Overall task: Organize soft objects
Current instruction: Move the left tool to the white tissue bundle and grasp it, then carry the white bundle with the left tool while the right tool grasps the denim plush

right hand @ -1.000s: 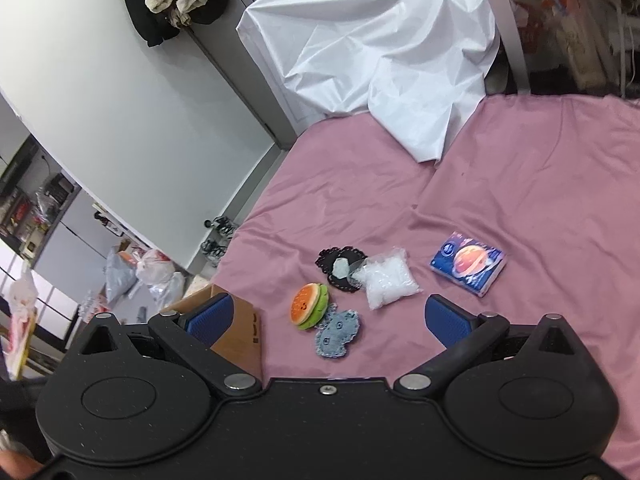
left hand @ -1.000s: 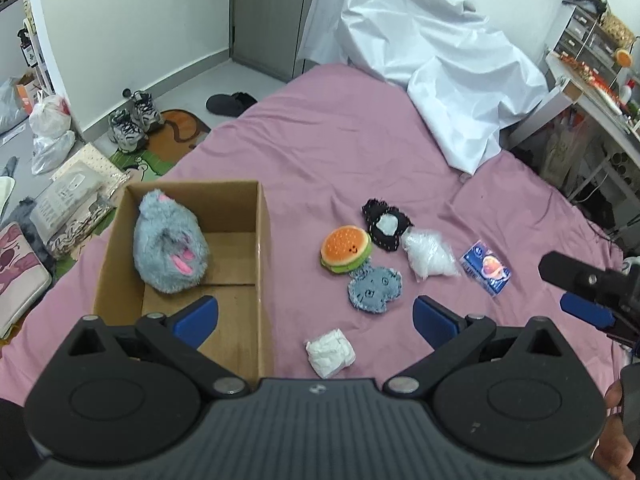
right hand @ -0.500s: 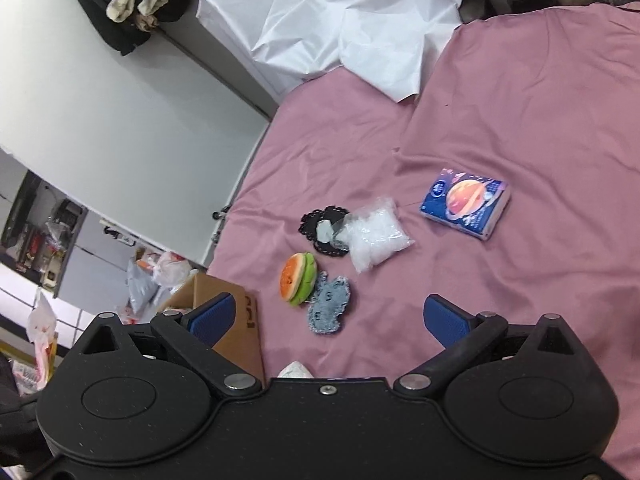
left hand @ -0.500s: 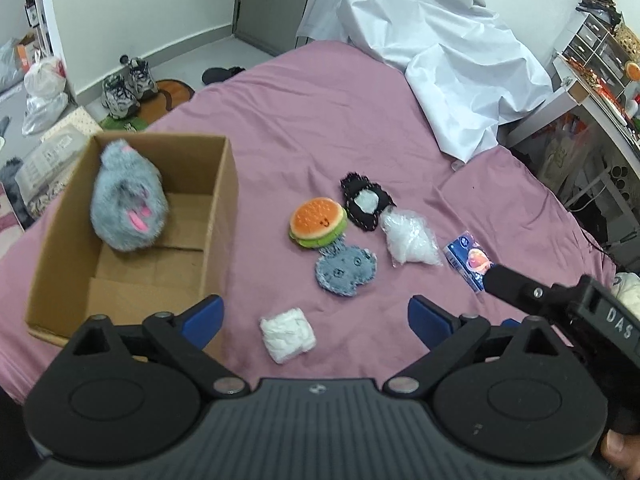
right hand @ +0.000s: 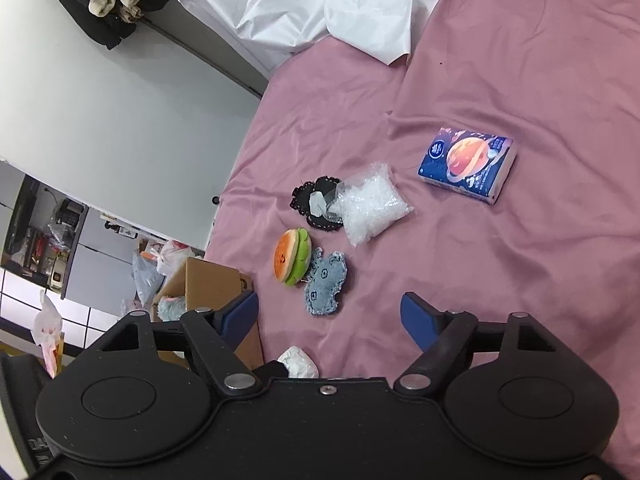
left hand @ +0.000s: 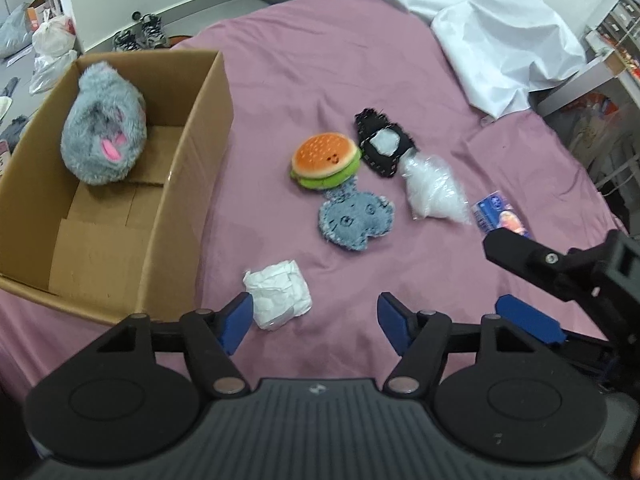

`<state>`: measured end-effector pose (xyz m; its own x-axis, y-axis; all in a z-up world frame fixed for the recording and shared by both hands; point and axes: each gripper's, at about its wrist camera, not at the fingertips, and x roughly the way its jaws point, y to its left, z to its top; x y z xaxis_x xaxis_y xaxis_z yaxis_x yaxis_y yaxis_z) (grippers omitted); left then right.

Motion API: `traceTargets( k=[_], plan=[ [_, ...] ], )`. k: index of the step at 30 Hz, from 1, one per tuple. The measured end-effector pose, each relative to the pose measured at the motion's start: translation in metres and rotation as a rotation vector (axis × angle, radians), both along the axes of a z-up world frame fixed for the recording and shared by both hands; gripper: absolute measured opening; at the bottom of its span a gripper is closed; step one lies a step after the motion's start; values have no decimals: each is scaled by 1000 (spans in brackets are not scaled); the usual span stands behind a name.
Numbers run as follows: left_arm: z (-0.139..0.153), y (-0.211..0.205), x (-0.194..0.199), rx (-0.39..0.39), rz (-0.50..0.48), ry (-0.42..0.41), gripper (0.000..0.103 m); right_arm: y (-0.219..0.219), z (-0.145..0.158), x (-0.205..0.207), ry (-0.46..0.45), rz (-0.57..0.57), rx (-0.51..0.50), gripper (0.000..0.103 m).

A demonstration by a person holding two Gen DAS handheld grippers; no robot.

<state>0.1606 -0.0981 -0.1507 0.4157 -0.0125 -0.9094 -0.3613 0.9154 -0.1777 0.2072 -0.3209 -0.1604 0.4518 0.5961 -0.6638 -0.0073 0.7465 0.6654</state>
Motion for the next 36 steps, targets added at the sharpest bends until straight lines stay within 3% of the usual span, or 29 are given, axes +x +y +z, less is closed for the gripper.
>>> traceTargets(
  k=[5,14,16,19,20,36],
  plan=[
    [-15,-1,4,48,21,15,66,4,-6,4,15,8,-9,76],
    [-40,-6,11,68,53,49,64,13,-17,10,51,33,-3,73],
    [-45,-4,12,67,73,50,60,14,-20,13,62,27,3,72],
    [-52,1,14,58,110,50,43,17,-25,16,77,19,-1,72],
    [-55,3,14,50,116,52,42,18,-27,18,83,19,-3,72],
    [-43,35,7,30,184,2,41,36,-38,31,97,34,-44,68]
  ],
)
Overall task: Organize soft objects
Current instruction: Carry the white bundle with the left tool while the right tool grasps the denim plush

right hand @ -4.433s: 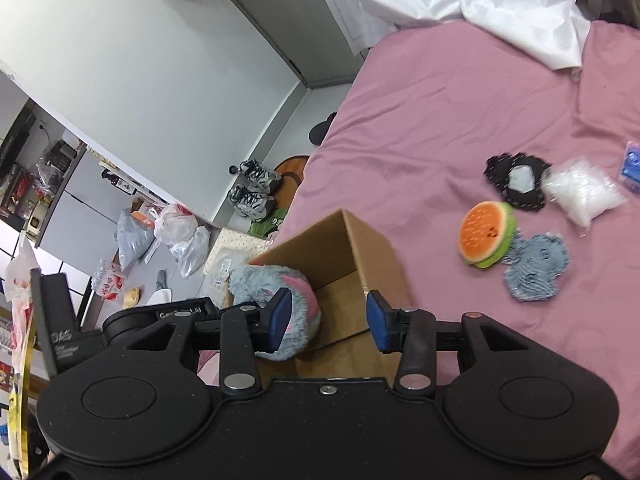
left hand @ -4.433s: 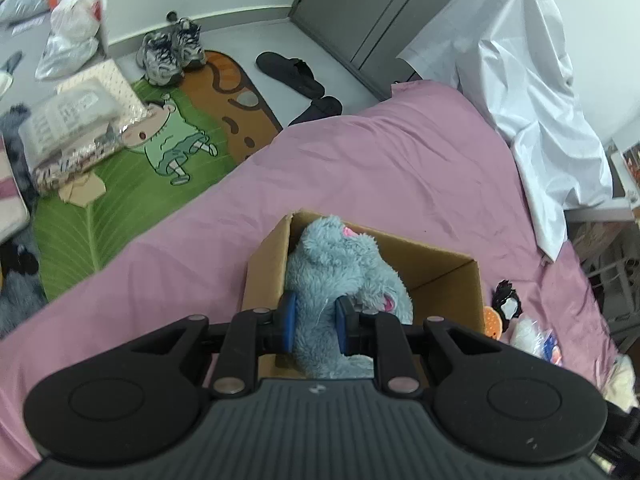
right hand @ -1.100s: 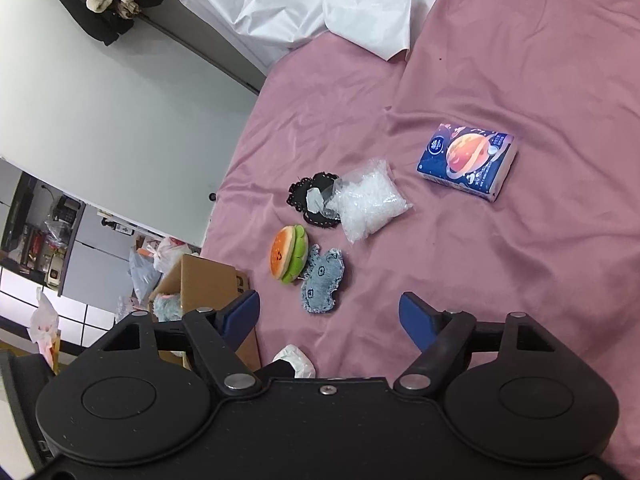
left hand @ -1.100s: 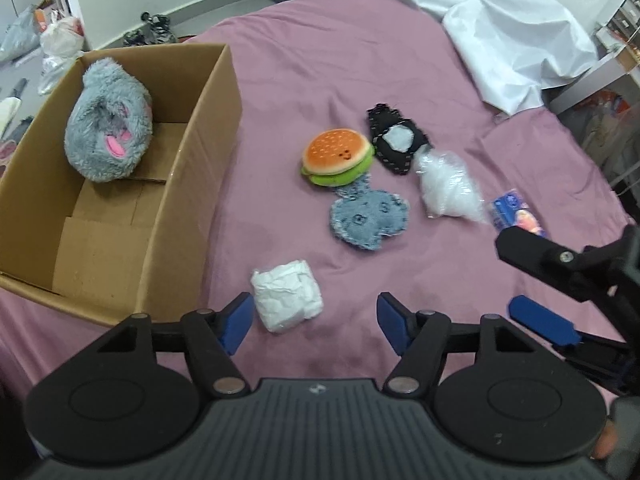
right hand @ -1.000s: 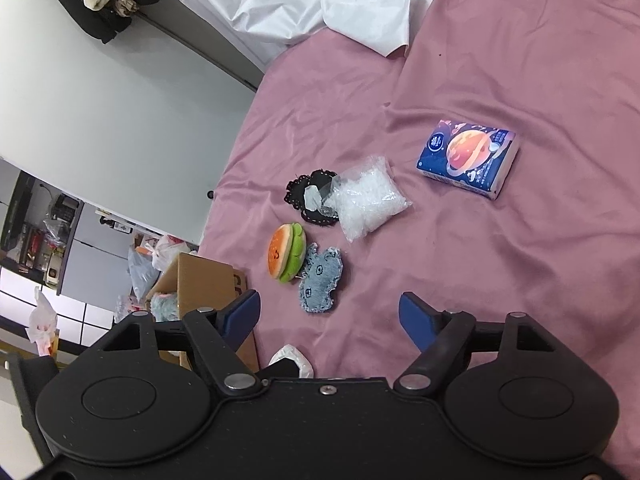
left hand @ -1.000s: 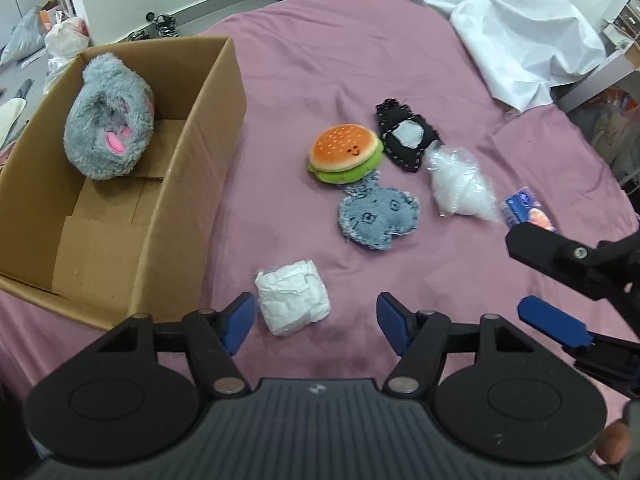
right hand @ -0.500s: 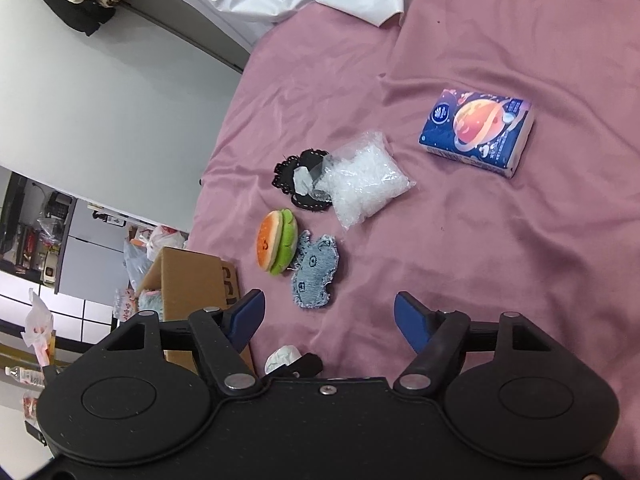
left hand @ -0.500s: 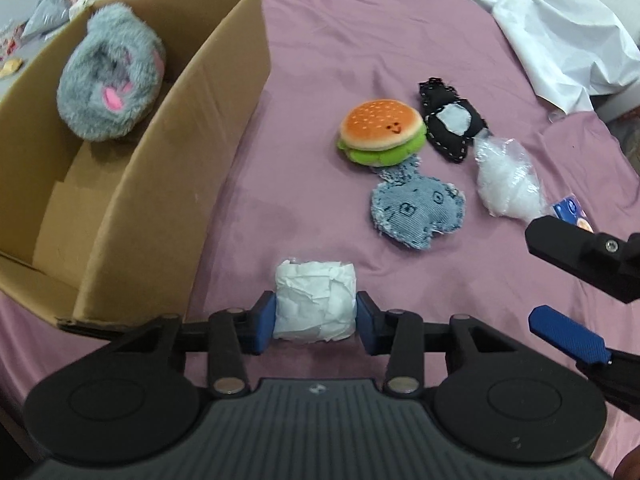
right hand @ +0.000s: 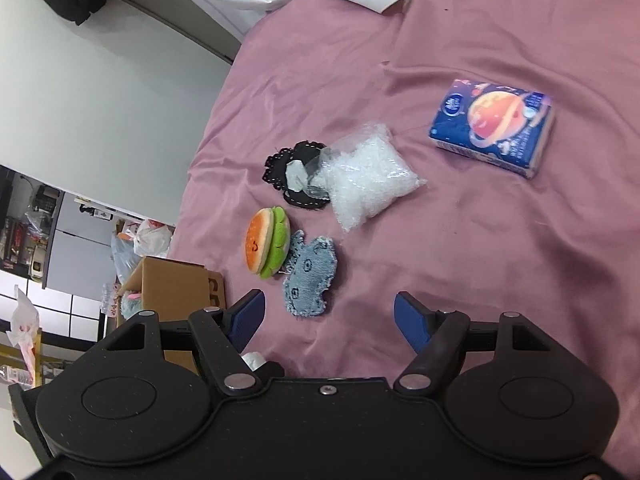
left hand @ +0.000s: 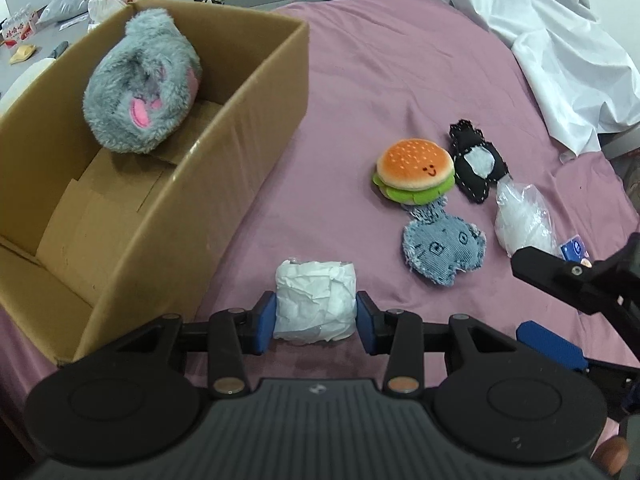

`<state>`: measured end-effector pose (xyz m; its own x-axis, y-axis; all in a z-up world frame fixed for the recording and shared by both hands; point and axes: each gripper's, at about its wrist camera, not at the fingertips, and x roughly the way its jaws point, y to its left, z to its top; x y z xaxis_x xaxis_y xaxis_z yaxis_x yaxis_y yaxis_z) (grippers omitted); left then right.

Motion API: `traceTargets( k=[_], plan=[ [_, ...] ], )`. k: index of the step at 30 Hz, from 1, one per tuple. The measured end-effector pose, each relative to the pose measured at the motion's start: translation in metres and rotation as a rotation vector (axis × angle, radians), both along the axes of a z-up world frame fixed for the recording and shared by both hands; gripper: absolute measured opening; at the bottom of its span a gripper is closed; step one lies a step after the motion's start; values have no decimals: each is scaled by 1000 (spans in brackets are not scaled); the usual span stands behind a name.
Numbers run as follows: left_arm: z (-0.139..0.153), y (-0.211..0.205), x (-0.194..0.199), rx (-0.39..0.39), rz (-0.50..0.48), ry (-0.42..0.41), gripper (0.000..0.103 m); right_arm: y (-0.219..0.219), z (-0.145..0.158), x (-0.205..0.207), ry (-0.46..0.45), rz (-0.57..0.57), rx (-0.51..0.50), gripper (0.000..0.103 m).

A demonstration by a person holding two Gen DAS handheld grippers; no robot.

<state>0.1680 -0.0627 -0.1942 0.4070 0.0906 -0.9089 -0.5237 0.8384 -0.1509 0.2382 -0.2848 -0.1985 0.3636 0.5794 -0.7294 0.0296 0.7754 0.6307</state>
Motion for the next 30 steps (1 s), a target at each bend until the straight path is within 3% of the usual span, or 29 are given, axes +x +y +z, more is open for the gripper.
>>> traceTargets(
  k=[6,14,30],
  plan=[
    [7,8,-5,-29,15,-31,41,12,-4,6,6,20,-6,57],
    [39,14,-5,-73,31,-106,41,22,-7,12,9,13,-6,55],
    [81,50,-7,-54,68,-203,41,42,-21,29,21,6,-79,51]
  ],
)
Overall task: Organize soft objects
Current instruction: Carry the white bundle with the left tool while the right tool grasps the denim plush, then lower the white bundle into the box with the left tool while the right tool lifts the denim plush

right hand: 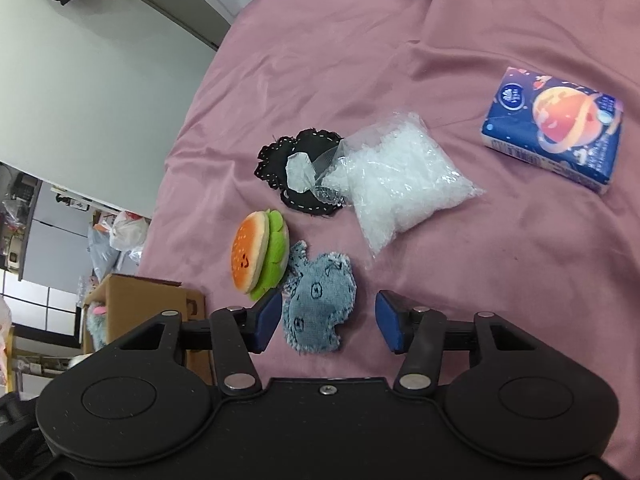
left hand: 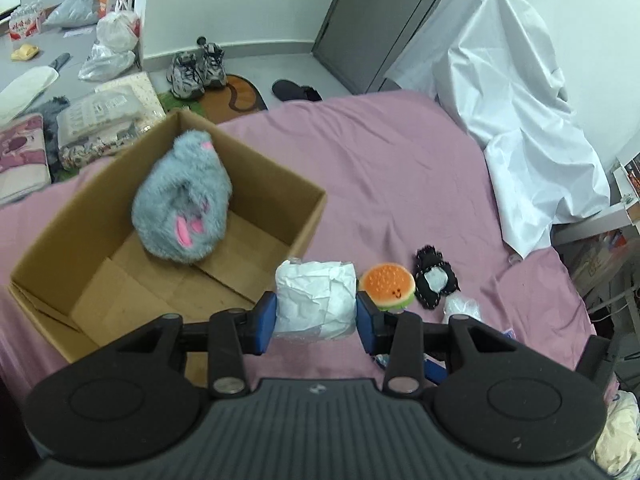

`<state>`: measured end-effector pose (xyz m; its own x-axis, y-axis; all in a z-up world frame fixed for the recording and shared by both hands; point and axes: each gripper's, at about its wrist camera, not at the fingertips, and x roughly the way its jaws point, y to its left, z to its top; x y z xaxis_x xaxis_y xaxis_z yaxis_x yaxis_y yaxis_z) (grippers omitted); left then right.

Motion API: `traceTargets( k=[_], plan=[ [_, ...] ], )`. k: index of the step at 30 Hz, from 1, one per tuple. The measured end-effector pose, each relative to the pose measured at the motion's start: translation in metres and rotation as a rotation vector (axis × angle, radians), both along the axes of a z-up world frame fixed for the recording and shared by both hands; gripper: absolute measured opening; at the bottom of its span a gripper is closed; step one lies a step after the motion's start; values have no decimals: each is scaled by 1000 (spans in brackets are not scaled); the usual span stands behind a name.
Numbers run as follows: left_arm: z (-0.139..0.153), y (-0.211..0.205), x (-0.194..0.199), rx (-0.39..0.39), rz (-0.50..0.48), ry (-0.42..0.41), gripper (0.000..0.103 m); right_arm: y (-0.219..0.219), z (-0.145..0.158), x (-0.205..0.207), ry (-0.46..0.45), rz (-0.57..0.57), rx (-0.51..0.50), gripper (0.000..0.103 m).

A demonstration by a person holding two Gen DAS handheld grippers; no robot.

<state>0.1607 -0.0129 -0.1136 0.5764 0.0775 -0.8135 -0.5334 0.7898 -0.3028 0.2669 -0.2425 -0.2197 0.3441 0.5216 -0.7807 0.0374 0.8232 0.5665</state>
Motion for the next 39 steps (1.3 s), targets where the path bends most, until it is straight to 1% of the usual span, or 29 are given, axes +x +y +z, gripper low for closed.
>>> traceTargets(
  k=[1,2,3,4,6,9,14,20,28,39],
  plan=[
    [3,3,-1,9,7,-2,41,1,0,0,-3,1,-6,49],
    [6,5,-2,8,12,-10,41,3,0,0,-7,6,-14,44],
    [9,9,-4,11,18,-17,41,5,1,0,-8,13,-19,33],
    [12,12,-6,18,23,-20,41,6,1,-1,-4,20,-20,26],
    [15,19,-8,30,37,-27,41,7,1,-4,-3,31,-19,20],
    [17,28,-12,41,53,-22,41,6,10,-9,-42,43,-30,14],
    [21,39,-17,76,44,-11,41,1,27,-15,-91,23,-36,12],
    [28,48,-23,91,27,-8,41,-2,51,-21,-158,0,-36,12],
    [32,59,-29,85,-4,3,41,-3,70,-31,-216,-29,-41,12],
    [27,79,-32,64,-14,17,41,14,92,-40,-286,5,-34,12]
  ],
)
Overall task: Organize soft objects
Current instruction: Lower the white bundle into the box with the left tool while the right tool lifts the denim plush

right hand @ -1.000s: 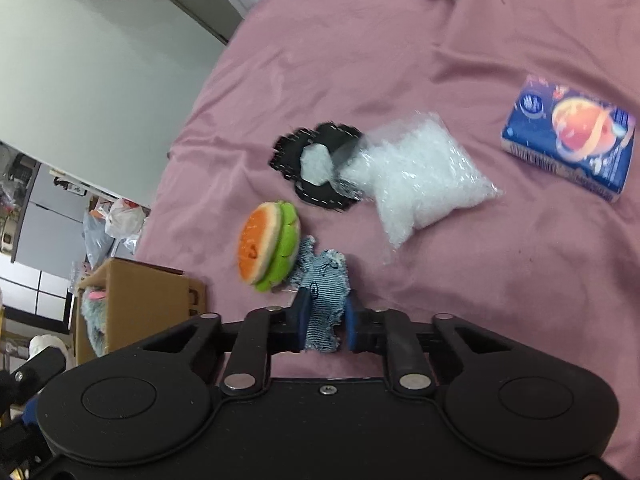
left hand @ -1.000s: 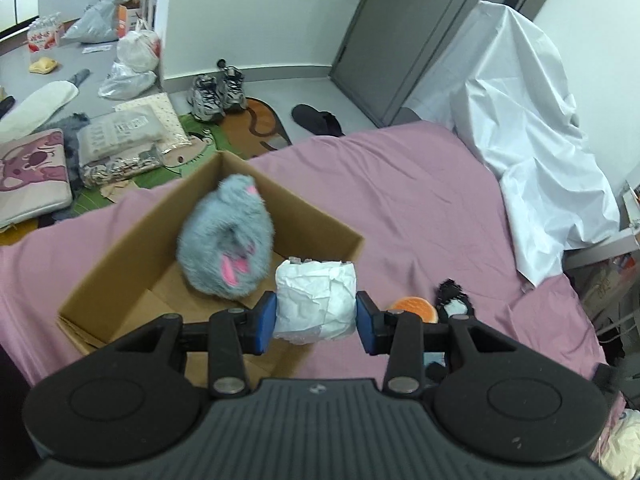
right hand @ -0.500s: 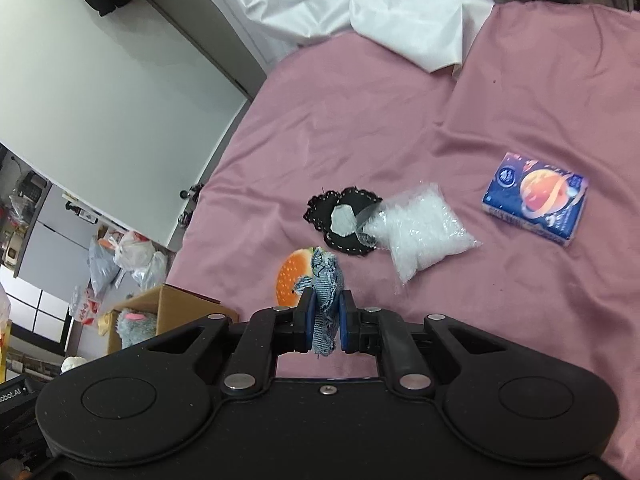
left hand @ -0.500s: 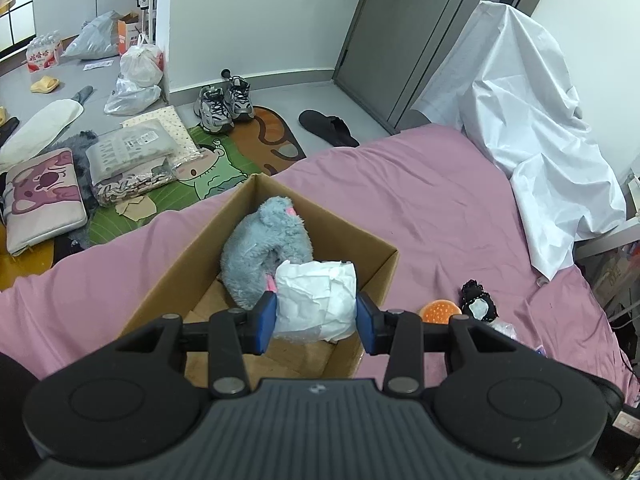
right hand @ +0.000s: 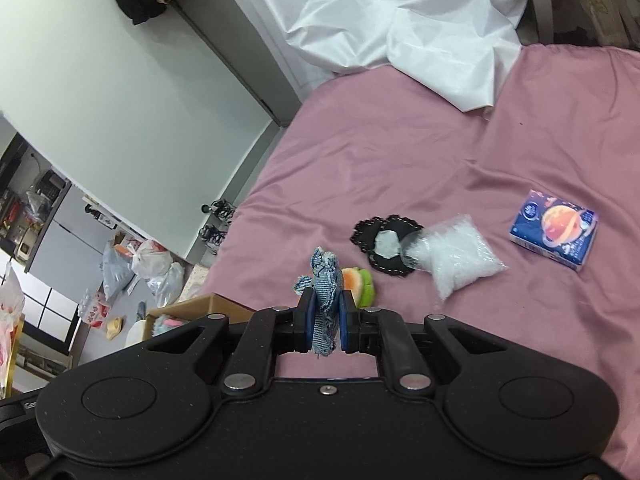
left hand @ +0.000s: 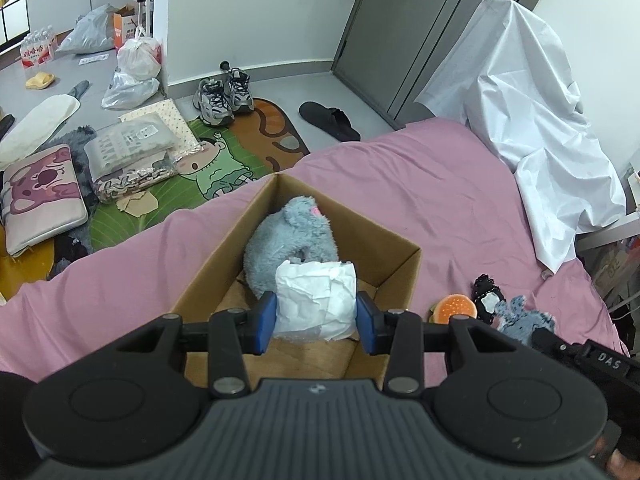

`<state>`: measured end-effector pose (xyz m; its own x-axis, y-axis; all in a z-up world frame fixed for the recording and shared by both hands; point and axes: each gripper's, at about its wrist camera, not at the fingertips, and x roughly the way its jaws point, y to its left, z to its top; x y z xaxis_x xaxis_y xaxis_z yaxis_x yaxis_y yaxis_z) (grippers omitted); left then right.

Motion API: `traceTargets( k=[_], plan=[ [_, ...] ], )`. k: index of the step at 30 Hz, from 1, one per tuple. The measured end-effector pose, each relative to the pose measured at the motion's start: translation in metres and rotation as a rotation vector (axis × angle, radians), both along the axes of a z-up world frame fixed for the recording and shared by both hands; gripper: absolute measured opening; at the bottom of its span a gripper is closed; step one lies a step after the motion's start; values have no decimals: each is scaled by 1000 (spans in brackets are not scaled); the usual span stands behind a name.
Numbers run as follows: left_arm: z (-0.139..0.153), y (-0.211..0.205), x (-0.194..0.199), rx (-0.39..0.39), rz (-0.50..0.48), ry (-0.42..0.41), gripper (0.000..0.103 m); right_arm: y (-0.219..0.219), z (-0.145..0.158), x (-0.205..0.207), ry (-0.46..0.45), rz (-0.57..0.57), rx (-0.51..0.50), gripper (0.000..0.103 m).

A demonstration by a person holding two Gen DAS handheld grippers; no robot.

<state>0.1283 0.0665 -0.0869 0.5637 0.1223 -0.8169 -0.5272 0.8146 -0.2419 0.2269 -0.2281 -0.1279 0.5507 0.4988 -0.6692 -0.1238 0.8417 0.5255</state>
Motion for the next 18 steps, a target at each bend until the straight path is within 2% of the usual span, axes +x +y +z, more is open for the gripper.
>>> traceTargets(
  k=[18],
  plan=[
    [-39,41,8,-47,20,103,41,41,20,-14,-79,76,38,12]
  ],
)
